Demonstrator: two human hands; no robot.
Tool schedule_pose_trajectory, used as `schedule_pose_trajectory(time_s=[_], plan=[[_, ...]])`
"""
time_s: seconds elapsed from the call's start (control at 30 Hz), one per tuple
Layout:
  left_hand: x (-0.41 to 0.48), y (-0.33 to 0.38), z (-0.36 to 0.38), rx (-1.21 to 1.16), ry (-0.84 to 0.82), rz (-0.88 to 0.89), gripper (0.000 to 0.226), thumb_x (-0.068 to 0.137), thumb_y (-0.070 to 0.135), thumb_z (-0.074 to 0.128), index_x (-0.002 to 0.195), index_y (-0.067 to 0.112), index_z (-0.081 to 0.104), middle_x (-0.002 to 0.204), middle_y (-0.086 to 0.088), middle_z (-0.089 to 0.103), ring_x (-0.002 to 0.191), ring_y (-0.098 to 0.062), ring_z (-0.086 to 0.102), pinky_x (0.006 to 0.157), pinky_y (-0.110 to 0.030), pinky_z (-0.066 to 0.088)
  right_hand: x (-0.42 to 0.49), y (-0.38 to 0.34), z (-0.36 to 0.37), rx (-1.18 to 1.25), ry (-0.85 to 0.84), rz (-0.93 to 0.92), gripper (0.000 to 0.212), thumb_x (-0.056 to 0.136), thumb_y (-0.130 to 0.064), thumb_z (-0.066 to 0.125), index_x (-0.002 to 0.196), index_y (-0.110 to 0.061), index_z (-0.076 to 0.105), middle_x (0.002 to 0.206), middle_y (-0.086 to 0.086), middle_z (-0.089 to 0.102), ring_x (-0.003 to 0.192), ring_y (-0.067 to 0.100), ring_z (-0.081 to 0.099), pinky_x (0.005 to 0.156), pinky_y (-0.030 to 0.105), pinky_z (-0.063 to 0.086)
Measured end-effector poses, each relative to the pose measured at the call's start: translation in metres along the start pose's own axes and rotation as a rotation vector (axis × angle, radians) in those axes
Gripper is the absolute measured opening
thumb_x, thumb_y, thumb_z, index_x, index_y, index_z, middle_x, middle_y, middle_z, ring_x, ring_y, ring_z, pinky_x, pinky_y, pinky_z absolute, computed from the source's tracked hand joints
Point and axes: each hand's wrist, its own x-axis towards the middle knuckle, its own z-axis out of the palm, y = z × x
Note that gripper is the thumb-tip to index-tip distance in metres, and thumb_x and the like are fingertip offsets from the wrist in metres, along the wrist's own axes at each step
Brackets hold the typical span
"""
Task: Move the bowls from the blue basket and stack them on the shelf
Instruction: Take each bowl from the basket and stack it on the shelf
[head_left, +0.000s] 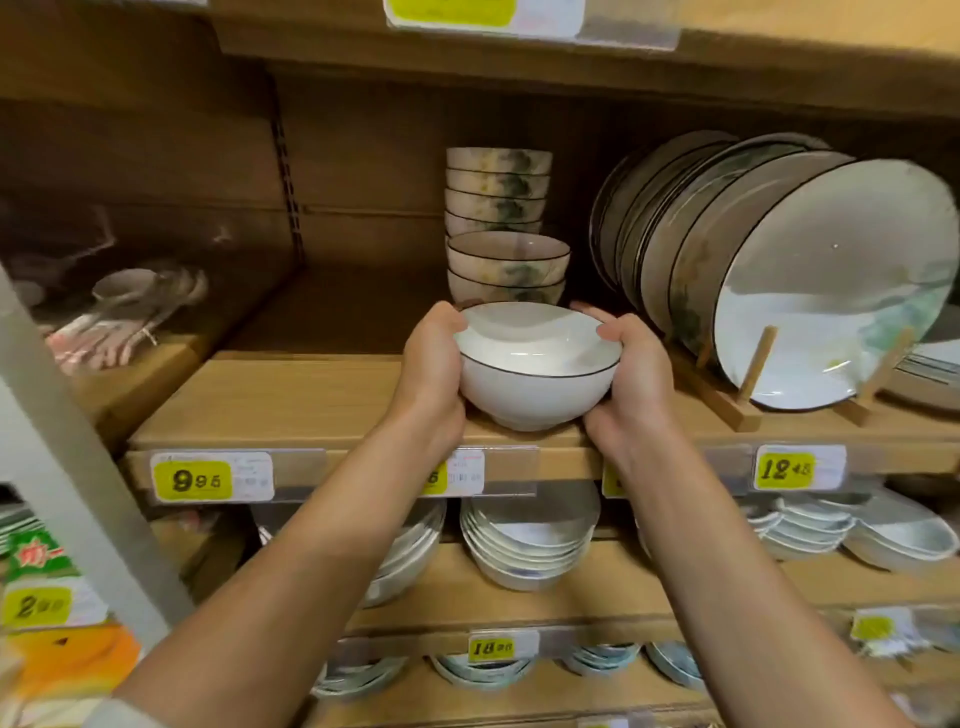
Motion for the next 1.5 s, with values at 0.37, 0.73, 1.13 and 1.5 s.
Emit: schedule_pose_trajectory(time_s=[0.37,0.73,1.13,1.5], plan=[[-0.023,-0.021,0.007,0.023,0.217,0.209,0.040,0.079,0.033,0.059,0.118,0.034,0.047,0.116,0.003,0.061,0.105,-0.014,0.062,0.087,-0.032,0.054,0.018,0.006,-0.020,-0.084,-0.137,-0.036,0.019,0.095,-0.023,0.053,0.098,-0.024,0.071,0.106,0.006,0.073,0.097,0.015,0.070,0.086,0.034,0.056],[-0.017,-0.013,0.009,0.141,0.039,0.097,0.045,0.077,0.006,0.044,0.117,0.014,0.063,0.113,-0.008,0.070,0.107,-0.025,0.064,0.091,-0.040,0.056,0.029,-0.026,-0.022,-0.064,-0.222,0.211,0.037,0.088,-0.016,0.057,0.122,-0.002,0.062,0.110,0.017,0.072,0.107,0.030,0.068,0.100,0.045,0.051],[-0.018,-0.024,0.008,0.145,0.043,0.195,0.045,0.080,0.028,0.049,0.125,0.029,0.049,0.122,0.000,0.062,0.111,-0.016,0.062,0.097,-0.039,0.052,0.022,-0.023,-0.018,-0.104,-0.203,0.088,0.017,0.089,-0.020,0.060,0.082,-0.015,0.074,0.094,0.011,0.076,0.096,0.025,0.071,0.093,0.041,0.054],[-0.006,-0.003,-0.041,0.161,-0.320,0.110,0.052,0.084,0.038,0.061,0.131,0.016,0.055,0.125,0.004,0.067,0.120,-0.010,0.060,0.100,-0.034,0.050,0.009,-0.022,-0.064,-0.203,-0.477,0.052,0.083,0.076,-0.019,0.075,0.148,-0.011,0.036,0.141,0.004,0.055,0.125,0.015,0.057,0.109,0.038,0.043]])
